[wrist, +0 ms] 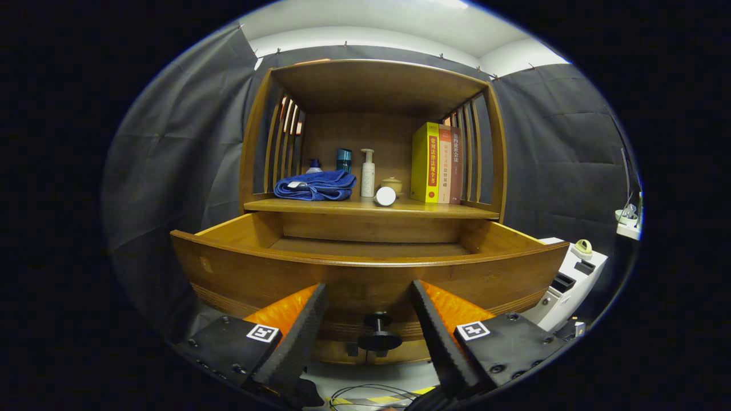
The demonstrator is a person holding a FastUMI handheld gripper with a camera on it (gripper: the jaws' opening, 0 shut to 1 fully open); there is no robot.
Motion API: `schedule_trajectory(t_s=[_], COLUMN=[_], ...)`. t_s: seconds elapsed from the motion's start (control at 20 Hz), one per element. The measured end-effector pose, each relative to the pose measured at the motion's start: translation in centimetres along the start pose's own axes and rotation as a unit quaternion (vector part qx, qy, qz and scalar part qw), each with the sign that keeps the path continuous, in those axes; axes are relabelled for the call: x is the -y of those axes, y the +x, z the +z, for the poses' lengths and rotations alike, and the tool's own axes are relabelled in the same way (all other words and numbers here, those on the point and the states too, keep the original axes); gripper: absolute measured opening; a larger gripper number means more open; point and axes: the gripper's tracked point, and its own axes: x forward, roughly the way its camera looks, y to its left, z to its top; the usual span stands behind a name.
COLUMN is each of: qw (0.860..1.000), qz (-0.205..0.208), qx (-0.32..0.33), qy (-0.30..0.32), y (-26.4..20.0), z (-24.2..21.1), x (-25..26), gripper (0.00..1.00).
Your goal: Pull open the drawer, take out the items inside it, and place them on the countertop above the cabinet.
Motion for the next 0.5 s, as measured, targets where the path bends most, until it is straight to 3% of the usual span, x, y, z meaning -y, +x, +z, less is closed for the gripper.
schedule_trajectory(t_s=[0.5], qw=[1.000], qz=[0.003], qx=[0.007], qy=[-0.004], y=[4.4], z=[1.1], x=[-0.2], gripper=[0.98])
